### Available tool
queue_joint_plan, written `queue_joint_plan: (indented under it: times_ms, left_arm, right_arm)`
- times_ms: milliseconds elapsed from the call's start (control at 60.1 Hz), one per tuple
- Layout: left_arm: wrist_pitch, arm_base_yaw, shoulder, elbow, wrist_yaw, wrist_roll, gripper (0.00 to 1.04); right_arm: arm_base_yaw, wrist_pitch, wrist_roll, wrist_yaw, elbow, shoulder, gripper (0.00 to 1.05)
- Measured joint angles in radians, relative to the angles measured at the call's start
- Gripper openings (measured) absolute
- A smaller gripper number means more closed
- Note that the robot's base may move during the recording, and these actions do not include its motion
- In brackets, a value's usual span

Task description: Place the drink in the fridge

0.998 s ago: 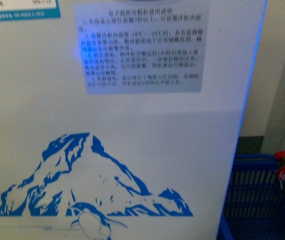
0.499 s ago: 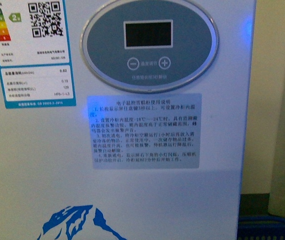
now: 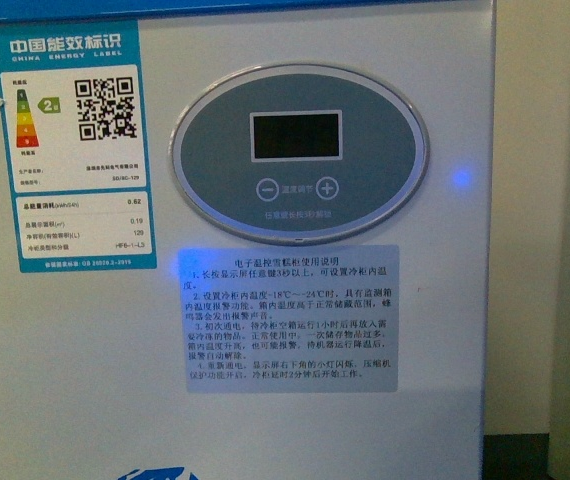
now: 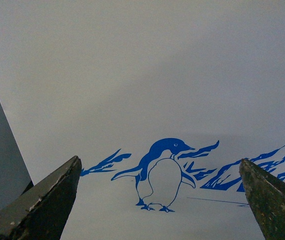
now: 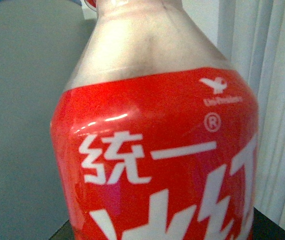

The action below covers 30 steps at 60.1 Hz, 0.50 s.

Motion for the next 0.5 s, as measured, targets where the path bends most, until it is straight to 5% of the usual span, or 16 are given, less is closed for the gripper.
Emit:
queue_joint_plan:
  times_ms: [150,499]
  left_arm:
    - [0.0,0.0,0.0,0.0,0.0,0.0,0.97]
    - [0.0,0.0,0.0,0.0,0.0,0.0,0.97]
  right_arm:
    - [0.073,-0.023,-0.037,0.121,-0.032,-0.116,0.38]
    - [0.029,0.011,-0.059,0.155,-0.124,-0.184,0.38]
